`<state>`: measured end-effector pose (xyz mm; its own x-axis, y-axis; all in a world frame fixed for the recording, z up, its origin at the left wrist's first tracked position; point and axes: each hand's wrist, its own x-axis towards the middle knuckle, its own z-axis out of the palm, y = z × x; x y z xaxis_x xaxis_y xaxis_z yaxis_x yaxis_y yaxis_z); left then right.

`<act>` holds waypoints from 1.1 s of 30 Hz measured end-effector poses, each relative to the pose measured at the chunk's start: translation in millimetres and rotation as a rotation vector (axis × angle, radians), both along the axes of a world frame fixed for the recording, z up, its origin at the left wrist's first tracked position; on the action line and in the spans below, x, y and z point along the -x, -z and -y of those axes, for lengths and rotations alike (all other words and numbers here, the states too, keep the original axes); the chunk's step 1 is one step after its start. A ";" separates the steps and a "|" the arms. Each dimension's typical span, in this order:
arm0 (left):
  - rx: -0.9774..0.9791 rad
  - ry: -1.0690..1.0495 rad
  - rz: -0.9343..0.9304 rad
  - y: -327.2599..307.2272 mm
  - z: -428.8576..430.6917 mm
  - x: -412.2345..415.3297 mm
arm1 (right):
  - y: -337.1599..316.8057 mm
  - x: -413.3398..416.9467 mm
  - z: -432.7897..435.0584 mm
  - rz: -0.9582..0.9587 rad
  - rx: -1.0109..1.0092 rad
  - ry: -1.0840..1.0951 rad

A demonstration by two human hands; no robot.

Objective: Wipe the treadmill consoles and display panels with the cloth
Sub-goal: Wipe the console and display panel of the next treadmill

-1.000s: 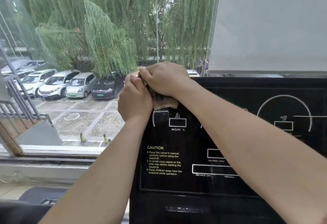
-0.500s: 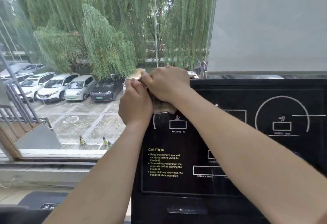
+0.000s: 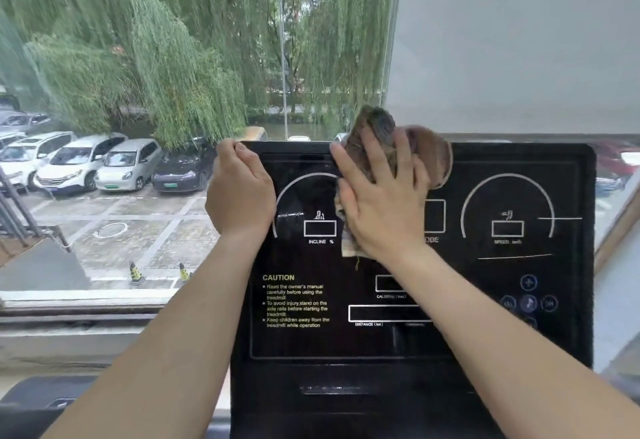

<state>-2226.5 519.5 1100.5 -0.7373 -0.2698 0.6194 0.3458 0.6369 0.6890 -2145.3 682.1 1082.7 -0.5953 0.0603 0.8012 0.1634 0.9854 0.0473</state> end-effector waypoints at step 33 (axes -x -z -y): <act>0.593 0.001 -0.298 -23.1 -95.0 -20.0 | 38.0 -43.8 -43.6 0.024 0.000 0.005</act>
